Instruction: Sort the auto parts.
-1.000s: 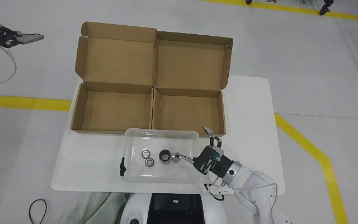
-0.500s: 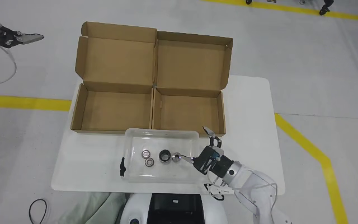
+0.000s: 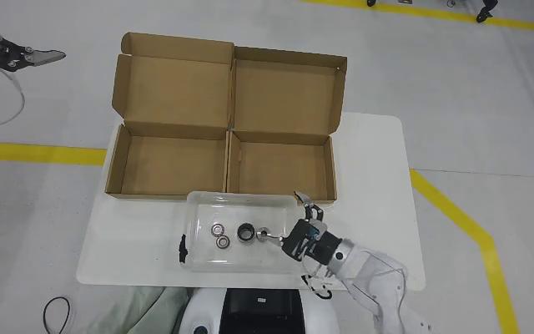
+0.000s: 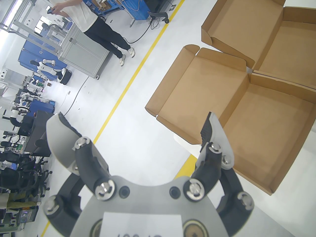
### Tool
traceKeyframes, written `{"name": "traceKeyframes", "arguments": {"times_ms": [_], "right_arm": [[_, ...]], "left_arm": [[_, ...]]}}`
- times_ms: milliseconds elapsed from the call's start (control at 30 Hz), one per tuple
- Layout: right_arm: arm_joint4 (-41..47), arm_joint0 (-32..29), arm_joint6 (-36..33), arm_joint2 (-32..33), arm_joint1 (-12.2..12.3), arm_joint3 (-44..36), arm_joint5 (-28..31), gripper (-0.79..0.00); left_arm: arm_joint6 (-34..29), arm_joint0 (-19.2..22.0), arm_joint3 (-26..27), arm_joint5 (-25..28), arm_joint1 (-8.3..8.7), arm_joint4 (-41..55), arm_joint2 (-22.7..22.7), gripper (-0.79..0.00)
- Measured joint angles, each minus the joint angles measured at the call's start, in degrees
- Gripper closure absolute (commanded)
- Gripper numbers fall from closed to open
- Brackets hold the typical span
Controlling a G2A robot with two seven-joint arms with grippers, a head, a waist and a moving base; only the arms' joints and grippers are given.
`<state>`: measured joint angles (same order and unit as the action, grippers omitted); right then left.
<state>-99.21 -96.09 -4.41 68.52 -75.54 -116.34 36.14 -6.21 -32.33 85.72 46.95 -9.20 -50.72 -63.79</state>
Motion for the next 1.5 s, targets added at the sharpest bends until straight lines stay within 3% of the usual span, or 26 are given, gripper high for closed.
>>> {"name": "traceKeyframes", "arguments": {"times_ms": [200,400,533,600,833,967,1067,1500], "right_arm": [[3.7,6.8,-4.8,-5.1,-0.3,3.6,7.5,-0.785],[7.3,14.1,-16.8,-11.5,-1.1,6.6,11.2,-0.785],[10.5,18.3,-24.3,-14.2,-1.8,9.1,10.9,-0.628],[12.3,20.0,-27.6,-15.3,-2.0,10.2,10.7,-0.514],[16.6,23.1,-35.5,-18.1,-2.3,12.1,11.6,-0.557],[17.1,24.1,-38.7,-19.7,-2.3,13.1,11.7,-0.496],[16.5,24.8,-40.3,-20.8,-2.3,14.0,11.1,-0.499],[13.6,28.0,-39.5,-24.9,-2.6,19.0,8.7,-0.523]], "left_arm": [[0.0,0.0,0.0,0.0,0.00,0.0,0.0,-0.785],[0.0,0.0,0.0,0.0,0.00,0.0,0.0,-0.785],[0.0,0.0,0.0,0.0,0.00,0.0,0.0,-0.785],[0.0,0.0,0.0,0.0,0.00,0.0,0.0,-0.785],[0.0,0.0,0.0,0.0,0.00,0.0,0.0,-0.785],[0.0,0.0,0.0,0.0,0.00,0.0,0.0,-0.785],[0.0,0.0,0.0,0.0,0.00,0.0,0.0,-0.785],[0.0,0.0,0.0,0.0,0.00,0.0,0.0,-0.785]]}}
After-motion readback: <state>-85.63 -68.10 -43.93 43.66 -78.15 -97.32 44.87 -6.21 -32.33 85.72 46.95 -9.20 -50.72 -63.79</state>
